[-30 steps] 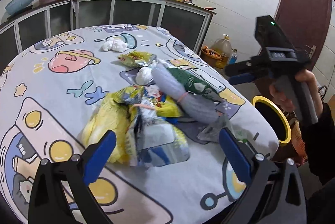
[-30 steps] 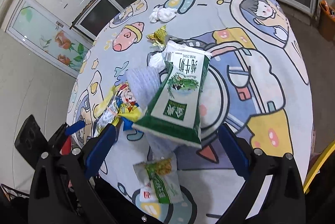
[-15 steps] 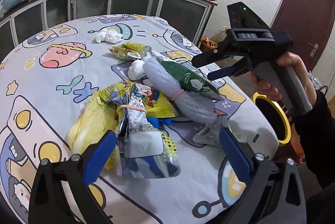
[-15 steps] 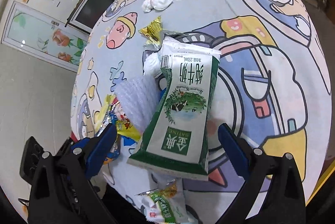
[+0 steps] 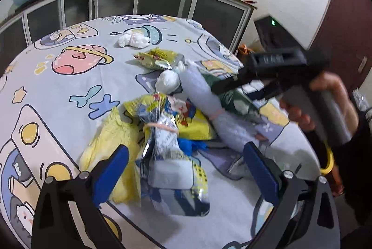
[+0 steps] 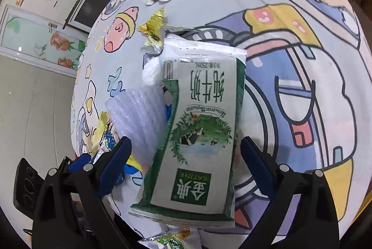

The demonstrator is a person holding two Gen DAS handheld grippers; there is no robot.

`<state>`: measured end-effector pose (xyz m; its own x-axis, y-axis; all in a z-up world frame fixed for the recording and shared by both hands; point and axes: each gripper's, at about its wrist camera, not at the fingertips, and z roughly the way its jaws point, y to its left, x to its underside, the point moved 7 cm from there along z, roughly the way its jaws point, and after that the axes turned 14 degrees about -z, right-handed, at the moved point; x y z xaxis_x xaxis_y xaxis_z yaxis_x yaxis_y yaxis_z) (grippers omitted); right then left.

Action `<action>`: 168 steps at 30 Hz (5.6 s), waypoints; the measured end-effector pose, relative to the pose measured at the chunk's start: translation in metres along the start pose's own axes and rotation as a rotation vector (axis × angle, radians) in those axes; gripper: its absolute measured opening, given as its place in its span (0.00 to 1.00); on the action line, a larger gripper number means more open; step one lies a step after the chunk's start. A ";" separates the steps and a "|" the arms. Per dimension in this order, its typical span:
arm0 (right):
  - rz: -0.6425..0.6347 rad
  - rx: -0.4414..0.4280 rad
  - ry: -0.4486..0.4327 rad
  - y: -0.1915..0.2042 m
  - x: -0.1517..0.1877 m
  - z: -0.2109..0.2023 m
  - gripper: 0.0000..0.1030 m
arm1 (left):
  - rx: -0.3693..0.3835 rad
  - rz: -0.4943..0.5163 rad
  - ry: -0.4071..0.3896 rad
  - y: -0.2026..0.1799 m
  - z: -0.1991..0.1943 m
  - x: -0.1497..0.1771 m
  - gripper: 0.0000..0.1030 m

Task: Collect trash
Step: 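Grasp the milk carton with the right tool while the left tool grasps the snack wrapper bundle, then carry both held items over the bin and open both tools, then grasp the yellow bag with the left tool while the right tool grasps the silver wrapper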

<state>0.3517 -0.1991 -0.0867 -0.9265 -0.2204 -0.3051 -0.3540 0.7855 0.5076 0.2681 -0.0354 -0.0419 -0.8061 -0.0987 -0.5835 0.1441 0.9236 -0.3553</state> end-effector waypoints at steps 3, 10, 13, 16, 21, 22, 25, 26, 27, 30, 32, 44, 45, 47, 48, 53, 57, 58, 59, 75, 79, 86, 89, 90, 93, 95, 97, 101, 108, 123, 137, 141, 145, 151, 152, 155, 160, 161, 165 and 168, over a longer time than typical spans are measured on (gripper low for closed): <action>-0.002 -0.002 0.004 -0.001 -0.001 0.002 0.88 | -0.025 0.024 0.032 -0.001 0.011 -0.002 0.92; 0.004 -0.016 0.026 -0.003 0.000 0.012 0.78 | -0.049 -0.016 0.111 0.008 0.044 0.003 0.66; -0.004 -0.005 0.029 -0.005 -0.001 0.014 0.58 | -0.073 -0.055 0.133 0.019 0.051 0.003 0.47; -0.032 0.022 0.008 -0.004 0.000 0.010 0.55 | -0.076 -0.076 0.124 0.027 0.046 0.001 0.35; -0.053 0.060 -0.059 -0.001 0.000 -0.012 0.54 | -0.045 -0.093 0.092 0.030 0.025 -0.004 0.32; -0.058 0.056 -0.070 0.001 0.000 -0.017 0.54 | -0.035 -0.090 0.075 0.029 0.017 -0.006 0.32; -0.076 0.086 -0.107 0.004 0.002 -0.036 0.54 | -0.030 -0.080 0.029 0.028 -0.004 -0.011 0.32; -0.074 0.081 -0.114 0.005 0.002 -0.040 0.54 | -0.030 -0.076 0.011 0.027 -0.012 -0.013 0.32; -0.073 0.076 -0.122 0.006 0.003 -0.045 0.54 | -0.028 -0.073 0.000 0.026 -0.019 -0.015 0.32; -0.081 0.089 -0.151 0.009 0.006 -0.061 0.55 | -0.028 -0.065 -0.031 0.026 -0.035 -0.018 0.32; -0.078 0.079 -0.166 0.012 0.009 -0.069 0.55 | -0.031 -0.067 -0.047 0.027 -0.045 -0.019 0.32; -0.022 0.085 -0.275 -0.004 0.063 -0.126 0.55 | 0.020 -0.023 -0.106 -0.001 -0.075 -0.019 0.32; -0.013 0.090 -0.286 -0.007 0.069 -0.132 0.55 | 0.030 -0.014 -0.107 -0.007 -0.075 -0.020 0.32; 0.007 0.111 -0.315 -0.016 0.084 -0.149 0.55 | 0.048 0.003 -0.103 -0.018 -0.073 -0.021 0.32; 0.016 0.121 -0.328 -0.019 0.091 -0.155 0.55 | 0.059 0.016 -0.100 -0.026 -0.071 -0.022 0.32; 0.079 0.183 -0.392 -0.045 0.130 -0.191 0.55 | 0.114 0.079 -0.083 -0.067 -0.058 -0.023 0.32; 0.146 0.230 -0.438 -0.069 0.163 -0.217 0.55 | 0.176 0.144 -0.059 -0.109 -0.043 -0.019 0.32; 0.163 0.240 -0.451 -0.075 0.170 -0.223 0.55 | 0.189 0.157 -0.056 -0.119 -0.039 -0.018 0.32; 0.187 0.254 -0.467 -0.083 0.180 -0.231 0.55 | 0.209 0.176 -0.048 -0.132 -0.035 -0.016 0.32; 0.482 0.408 -0.559 -0.181 0.310 -0.281 0.55 | 0.422 0.356 0.120 -0.302 0.056 0.026 0.32; 0.527 0.414 -0.552 -0.199 0.331 -0.275 0.55 | 0.428 0.396 0.161 -0.330 0.078 0.042 0.32; 0.580 0.388 -0.545 -0.218 0.351 -0.262 0.55 | 0.430 0.420 0.208 -0.361 0.107 0.058 0.32; 0.591 0.383 -0.541 -0.223 0.357 -0.259 0.55 | 0.429 0.418 0.234 -0.370 0.119 0.066 0.32; 0.594 0.383 -0.541 -0.225 0.358 -0.258 0.55 | 0.428 0.418 0.240 -0.372 0.123 0.068 0.32; 0.606 0.374 -0.539 -0.229 0.358 -0.254 0.55 | 0.428 0.421 0.253 -0.381 0.134 0.073 0.32; 0.616 0.372 -0.535 -0.232 0.357 -0.252 0.55 | 0.427 0.418 0.261 -0.387 0.140 0.076 0.32; 0.626 0.366 -0.531 -0.237 0.360 -0.249 0.55 | 0.432 0.415 0.272 -0.393 0.144 0.079 0.33; 0.647 0.344 -0.523 -0.243 0.363 -0.242 0.55 | 0.438 0.418 0.285 -0.407 0.153 0.087 0.33; 0.680 0.328 -0.524 -0.252 0.366 -0.239 0.58 | 0.462 0.392 0.296 -0.419 0.160 0.090 0.43; 0.681 0.376 -0.580 -0.240 0.380 -0.259 0.69 | 0.471 0.303 0.172 -0.375 0.123 0.053 0.75; 0.205 0.379 -0.575 -0.124 0.250 -0.230 0.68 | 0.268 0.189 -0.062 -0.151 0.016 -0.012 0.75; 0.021 0.330 -0.551 -0.068 0.206 -0.201 0.68 | 0.150 0.183 -0.127 -0.071 -0.028 -0.013 0.75; -0.159 0.286 -0.481 -0.011 0.173 -0.156 0.68 | 0.045 0.163 -0.157 -0.009 -0.060 -0.003 0.75; -0.351 0.280 -0.348 0.047 0.154 -0.096 0.68 | -0.035 0.163 -0.123 0.033 -0.063 0.020 0.75; -0.378 0.285 -0.331 0.055 0.152 -0.089 0.68 | -0.035 0.152 -0.108 0.038 -0.060 0.021 0.75; -0.429 0.310 -0.299 0.069 0.148 -0.074 0.68 | -0.050 0.150 -0.097 0.044 -0.050 0.020 0.75; -0.481 0.352 -0.259 0.077 0.144 -0.058 0.68 | -0.046 0.124 -0.079 0.053 -0.033 0.014 0.76; -0.491 0.361 -0.252 0.078 0.143 -0.054 0.68 | -0.040 0.114 -0.068 0.055 -0.028 0.013 0.76; -0.531 0.382 -0.232 0.083 0.140 -0.041 0.68 | -0.044 0.103 -0.044 0.057 -0.009 0.011 0.76; -0.546 0.384 -0.208 0.082 0.139 -0.032 0.67 | -0.048 0.093 -0.022 0.058 0.002 0.011 0.76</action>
<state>0.1897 -0.1833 -0.0619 -0.5719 -0.5568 -0.6024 -0.6561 0.7512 -0.0714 0.2684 0.0160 -0.0705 -0.7776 -0.0199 -0.6284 0.1891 0.9458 -0.2640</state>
